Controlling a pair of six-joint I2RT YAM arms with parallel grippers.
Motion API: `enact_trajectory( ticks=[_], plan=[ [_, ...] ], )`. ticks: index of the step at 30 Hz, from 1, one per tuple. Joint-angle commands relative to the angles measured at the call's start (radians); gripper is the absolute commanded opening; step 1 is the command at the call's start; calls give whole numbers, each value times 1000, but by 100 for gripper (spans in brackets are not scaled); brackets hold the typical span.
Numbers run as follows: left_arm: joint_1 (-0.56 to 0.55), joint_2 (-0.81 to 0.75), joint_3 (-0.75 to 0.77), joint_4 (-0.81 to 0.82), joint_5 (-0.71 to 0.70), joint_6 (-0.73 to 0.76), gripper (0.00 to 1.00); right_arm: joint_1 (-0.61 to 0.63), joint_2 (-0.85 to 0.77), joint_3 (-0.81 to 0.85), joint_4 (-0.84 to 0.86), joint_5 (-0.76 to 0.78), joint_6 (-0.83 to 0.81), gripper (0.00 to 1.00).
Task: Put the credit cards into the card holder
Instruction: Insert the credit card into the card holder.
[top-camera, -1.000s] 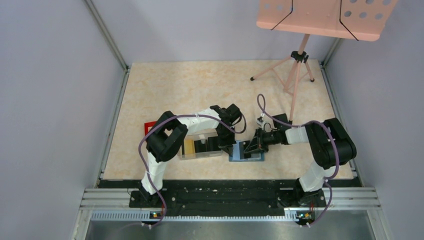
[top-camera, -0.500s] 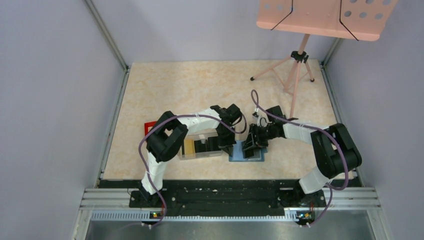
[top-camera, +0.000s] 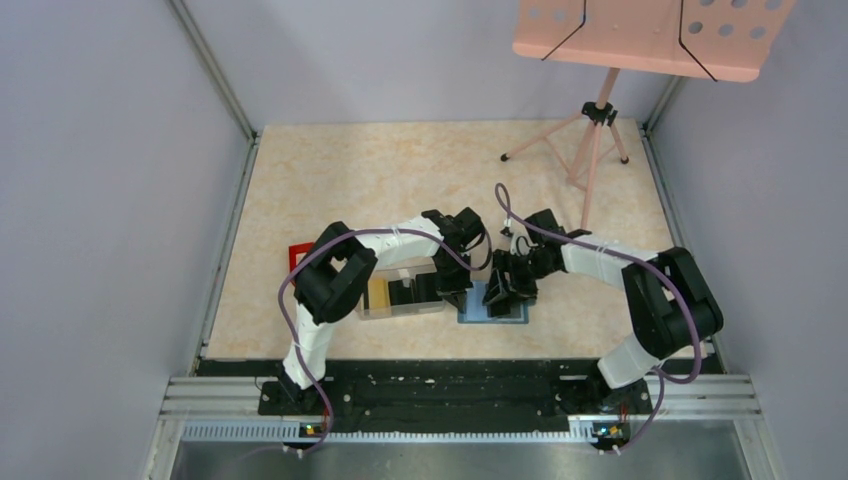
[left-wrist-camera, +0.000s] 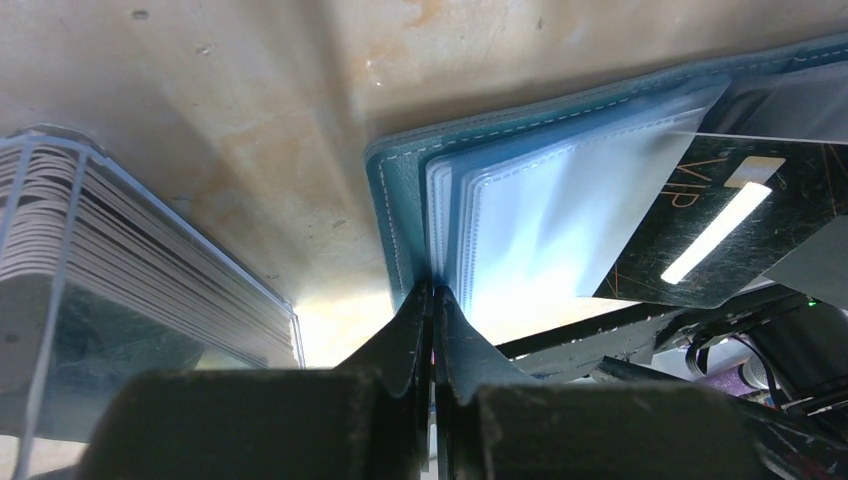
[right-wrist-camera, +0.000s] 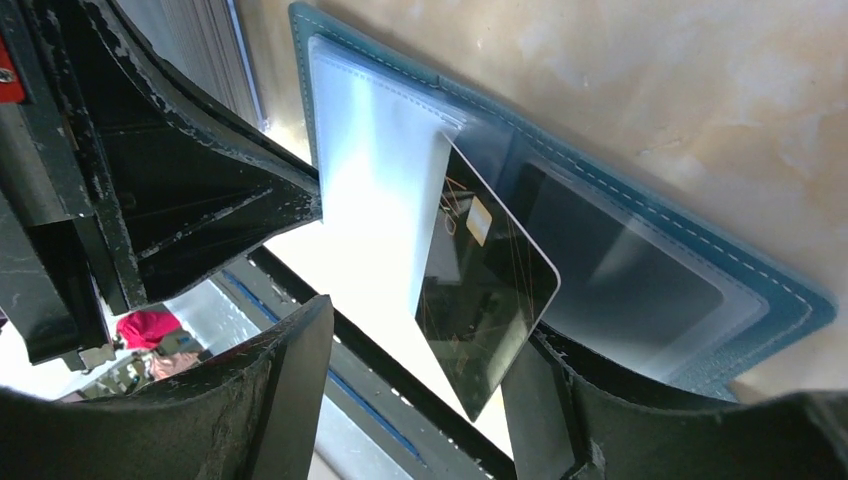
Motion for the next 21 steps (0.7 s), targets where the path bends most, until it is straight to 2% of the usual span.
enact_trajectory(
  ticks=[1,8,13,16,21],
  plan=[
    [-12,25,14,-8,-27,20,2,17,-33,31,-38,67,-35,61],
    [-12,34,23,-7,-20,23,1,17,14,35,-38,55,-57,59],
    [-12,39,29,-10,-19,26,1,29,56,25,22,-28,-35,48],
    [-12,43,34,-11,-17,27,1,37,80,13,83,-90,3,38],
    [-12,47,37,-11,-15,30,1,40,102,-34,225,-184,104,33]
  ],
)
